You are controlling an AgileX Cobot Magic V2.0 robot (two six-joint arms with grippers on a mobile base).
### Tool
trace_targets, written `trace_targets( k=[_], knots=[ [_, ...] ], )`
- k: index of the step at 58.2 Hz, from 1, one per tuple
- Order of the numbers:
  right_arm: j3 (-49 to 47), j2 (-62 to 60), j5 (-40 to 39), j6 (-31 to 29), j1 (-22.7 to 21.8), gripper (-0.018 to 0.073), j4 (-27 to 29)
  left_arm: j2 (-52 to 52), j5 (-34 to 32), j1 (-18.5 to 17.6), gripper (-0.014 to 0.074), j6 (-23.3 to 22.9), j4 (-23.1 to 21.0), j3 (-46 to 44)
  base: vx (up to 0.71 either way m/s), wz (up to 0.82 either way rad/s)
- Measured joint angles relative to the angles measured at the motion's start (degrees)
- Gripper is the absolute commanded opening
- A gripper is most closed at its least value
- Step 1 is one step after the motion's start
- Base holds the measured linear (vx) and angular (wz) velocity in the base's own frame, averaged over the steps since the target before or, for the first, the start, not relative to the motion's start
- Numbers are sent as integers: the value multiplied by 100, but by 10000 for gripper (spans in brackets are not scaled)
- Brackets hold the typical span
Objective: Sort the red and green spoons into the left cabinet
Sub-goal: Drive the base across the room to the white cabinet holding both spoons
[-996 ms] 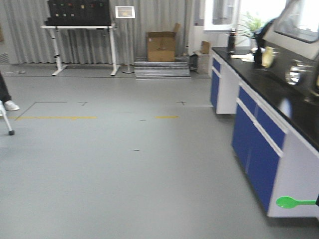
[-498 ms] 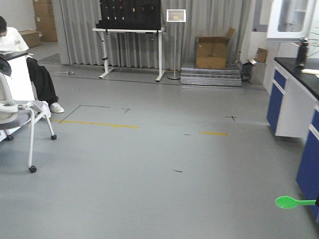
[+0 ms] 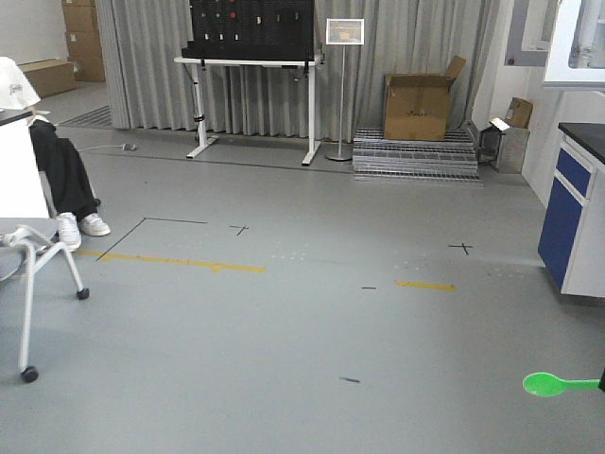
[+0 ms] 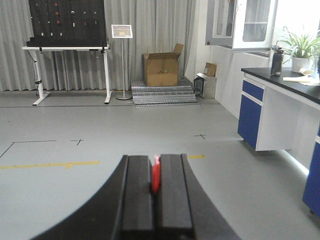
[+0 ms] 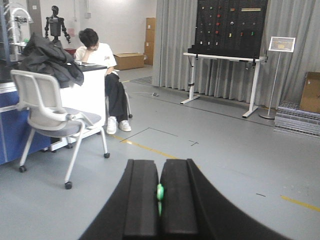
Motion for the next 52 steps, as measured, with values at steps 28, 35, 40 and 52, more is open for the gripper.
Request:
trace_targets(
  k=[28, 35, 40, 52],
  knots=[
    [0, 0, 0, 0, 0, -4, 0, 0, 0, 0, 0, 0, 0, 0, 68, -6],
    [0, 0, 0, 0, 0, -4, 0, 0, 0, 0, 0, 0, 0, 0, 72, -6],
    [0, 0, 0, 0, 0, -4, 0, 0, 0, 0, 0, 0, 0, 0, 73, -7],
    [0, 0, 0, 0, 0, -4, 0, 0, 0, 0, 0, 0, 0, 0, 74, -11]
  ],
)
